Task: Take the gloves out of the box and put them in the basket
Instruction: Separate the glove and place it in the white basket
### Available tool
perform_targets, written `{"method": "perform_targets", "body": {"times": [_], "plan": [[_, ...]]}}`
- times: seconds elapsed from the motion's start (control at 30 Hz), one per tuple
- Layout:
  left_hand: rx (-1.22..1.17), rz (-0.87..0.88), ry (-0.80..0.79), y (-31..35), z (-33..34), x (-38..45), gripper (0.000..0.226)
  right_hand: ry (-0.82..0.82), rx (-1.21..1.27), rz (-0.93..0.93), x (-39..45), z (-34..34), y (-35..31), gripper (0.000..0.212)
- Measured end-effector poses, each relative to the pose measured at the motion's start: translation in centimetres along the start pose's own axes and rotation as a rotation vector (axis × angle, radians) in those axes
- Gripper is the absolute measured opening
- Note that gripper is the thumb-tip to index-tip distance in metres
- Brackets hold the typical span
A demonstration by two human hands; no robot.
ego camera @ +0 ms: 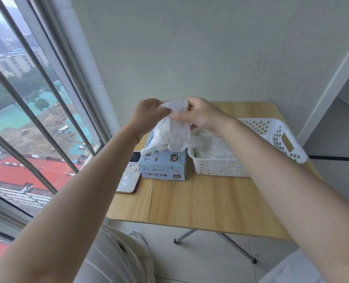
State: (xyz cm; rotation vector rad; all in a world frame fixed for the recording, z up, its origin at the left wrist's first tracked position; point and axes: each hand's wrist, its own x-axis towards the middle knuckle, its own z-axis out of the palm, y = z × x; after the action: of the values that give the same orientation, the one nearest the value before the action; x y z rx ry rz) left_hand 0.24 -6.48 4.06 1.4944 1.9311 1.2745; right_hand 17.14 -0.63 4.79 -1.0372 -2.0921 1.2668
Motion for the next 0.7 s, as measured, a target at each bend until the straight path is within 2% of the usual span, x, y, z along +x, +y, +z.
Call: {"method": "perform_targets", "body": {"times": [0.07,0.13,0.3,0.47,0.57,0.7], "plan": [[-0.011,0.004,0.066,0.2,0.1,0.2,0.012,0.032,-0.014,-0.003,-0.2,0.2,0.0,0.024],[-0.030,0.031,0.126,0.5,-0.1,0.4,0.010,0.090,0.016,-0.025,-0.1,0.2,0.2,0.010],[-0.126,0.152,0.237,2.9,-1.1,0.7,0.008,0.206,0.200,-0.101,0.3,0.1,-0.9,0.006],[-0.204,0.207,0.205,5.4,-1.7,0.2,0.011,0.303,0.471,-0.092,0.4,-0.8,-2.5,0.020],[-0.186,0.126,0.061,5.1,-1.7,-0.3,0.016,0.378,0.483,-0.069,0.5,-1.2,-3.0,0.029],[-0.305,-0.090,-0.437,2.0,-1.8,-0.9,0.024,0.423,0.614,-0.028,0.4,-1.4,-3.0,0.041]]}}
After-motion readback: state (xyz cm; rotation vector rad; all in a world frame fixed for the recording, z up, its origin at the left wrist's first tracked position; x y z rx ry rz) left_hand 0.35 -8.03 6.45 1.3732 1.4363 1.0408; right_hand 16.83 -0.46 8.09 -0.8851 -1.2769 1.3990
